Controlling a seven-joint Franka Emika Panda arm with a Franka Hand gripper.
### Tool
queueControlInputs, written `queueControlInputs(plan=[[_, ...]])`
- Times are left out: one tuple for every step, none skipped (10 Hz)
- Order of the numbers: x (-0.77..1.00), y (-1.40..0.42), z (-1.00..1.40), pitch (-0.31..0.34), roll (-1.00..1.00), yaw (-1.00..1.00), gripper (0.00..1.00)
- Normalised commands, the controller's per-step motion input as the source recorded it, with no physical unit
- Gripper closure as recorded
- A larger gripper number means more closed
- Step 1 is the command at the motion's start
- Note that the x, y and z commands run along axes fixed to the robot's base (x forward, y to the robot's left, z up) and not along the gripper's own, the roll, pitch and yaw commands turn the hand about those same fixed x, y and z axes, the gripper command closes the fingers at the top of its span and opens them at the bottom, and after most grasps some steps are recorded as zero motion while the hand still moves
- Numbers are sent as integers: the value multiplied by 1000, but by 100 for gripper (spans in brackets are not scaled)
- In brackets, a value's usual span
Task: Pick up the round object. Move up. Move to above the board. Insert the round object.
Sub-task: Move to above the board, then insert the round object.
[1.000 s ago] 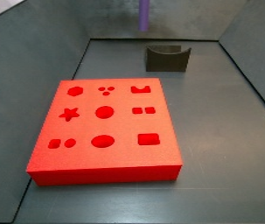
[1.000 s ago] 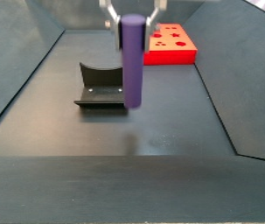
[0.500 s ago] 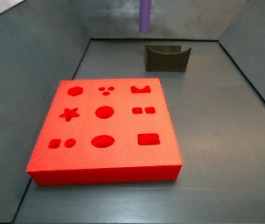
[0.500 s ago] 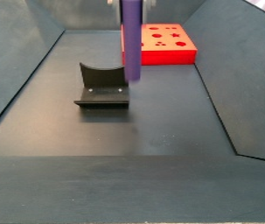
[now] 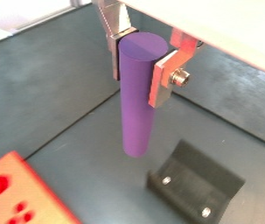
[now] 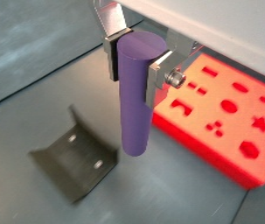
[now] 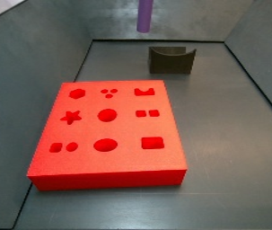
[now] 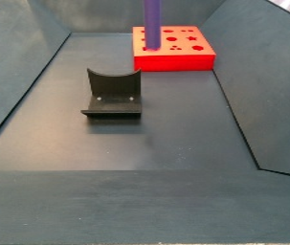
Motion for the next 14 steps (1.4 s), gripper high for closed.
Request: queueControlInputs(plan=[[-146, -1000, 384, 10, 62, 18, 100], [-145, -1000, 388, 9, 47, 10, 100], [-146, -1000, 393, 13, 45, 9, 100], [-142, -1000, 395, 16, 41, 7, 100], [-132, -1000, 399, 32, 31, 8, 100], [-127, -1000, 409, 42, 21, 10, 100], [-122, -1000, 425, 44, 13, 9, 100], [-93, -849, 370, 44, 4, 9, 100], [-51, -560, 249, 51, 1, 8, 100], [-18, -337, 159, 56, -2, 9, 100], [3, -171, 90, 66, 2, 8, 100], [74, -631, -983, -80, 0, 120, 100], [103, -629, -1000, -59, 14, 114, 100], [40, -597, -1000, -94, 64, 80, 100]])
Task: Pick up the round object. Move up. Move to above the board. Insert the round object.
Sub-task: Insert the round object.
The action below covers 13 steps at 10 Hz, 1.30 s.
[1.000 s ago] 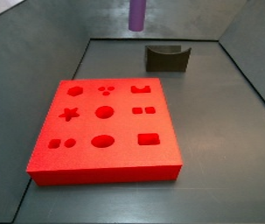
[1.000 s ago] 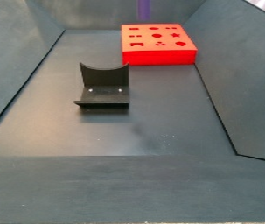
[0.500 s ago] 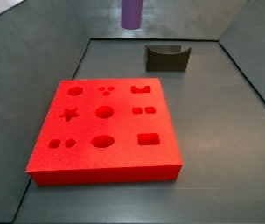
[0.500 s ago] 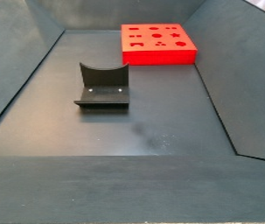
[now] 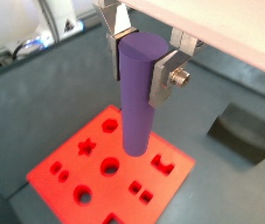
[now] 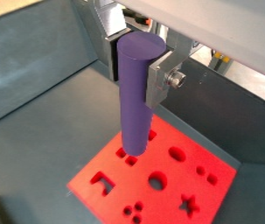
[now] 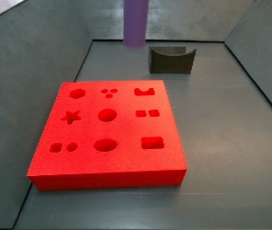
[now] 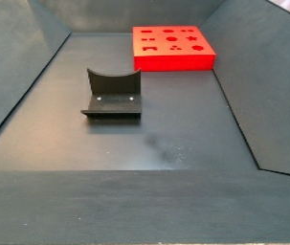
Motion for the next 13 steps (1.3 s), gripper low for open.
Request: queueControlInputs(plan=[[40, -426, -1000, -83, 143, 0, 100], [-220, 51, -991, -17, 49, -257, 100], [-771, 254, -826, -39, -17, -377, 100], [-709, 126, -826, -117, -67, -374, 100], [-580, 0, -791, -130, -20, -320, 100], [-371, 0, -683, -130, -39, -240, 100], [-309, -57, -534, -90, -37, -209, 100], [-283, -54, -294, -49, -59, -183, 100], [-23, -31, -146, 0, -51, -109, 100], [209, 0, -203, 7, -39, -23, 100], [183, 0, -269, 0, -39, -26, 100], [3, -23, -363, -20, -49, -49, 100], [0, -54, -351, -76, -107, -77, 100]])
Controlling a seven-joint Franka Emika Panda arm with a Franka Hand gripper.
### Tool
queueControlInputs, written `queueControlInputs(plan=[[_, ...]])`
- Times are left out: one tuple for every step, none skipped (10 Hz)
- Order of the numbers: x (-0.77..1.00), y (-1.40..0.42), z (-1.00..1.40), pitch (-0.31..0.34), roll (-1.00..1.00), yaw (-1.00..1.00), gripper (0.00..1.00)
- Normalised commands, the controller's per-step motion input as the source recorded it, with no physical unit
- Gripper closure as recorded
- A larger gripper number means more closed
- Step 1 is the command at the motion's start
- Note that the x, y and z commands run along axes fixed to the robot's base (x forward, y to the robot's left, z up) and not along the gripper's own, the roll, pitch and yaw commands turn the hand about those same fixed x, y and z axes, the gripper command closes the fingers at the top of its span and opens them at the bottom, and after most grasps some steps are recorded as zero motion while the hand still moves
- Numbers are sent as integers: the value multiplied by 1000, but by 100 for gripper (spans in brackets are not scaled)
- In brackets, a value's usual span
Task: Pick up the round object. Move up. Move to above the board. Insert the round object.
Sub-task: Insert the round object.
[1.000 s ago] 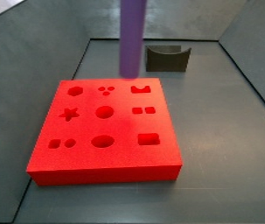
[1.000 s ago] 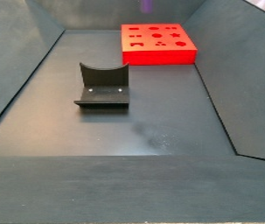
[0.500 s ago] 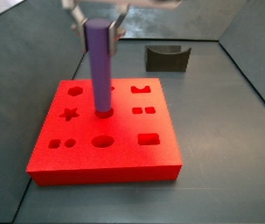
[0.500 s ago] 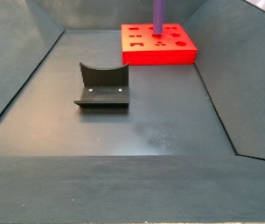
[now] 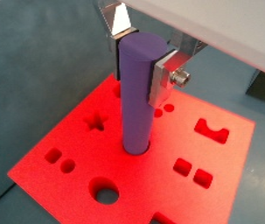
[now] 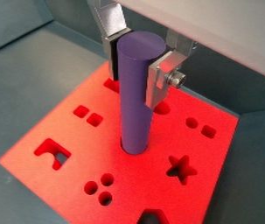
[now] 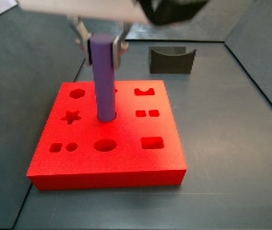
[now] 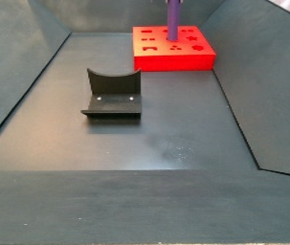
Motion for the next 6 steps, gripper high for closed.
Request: queueControlInputs(plan=[[0, -34, -414, -84, -94, -97, 100], [0, 0, -489, -47, -49, -100, 100], [0, 0, -440, -26, -26, -49, 100], [0, 0, -306, -27, 0, -40, 100], [0, 0, -180, -139, -73, 0, 100], [0, 0, 0, 0, 0, 0, 100]])
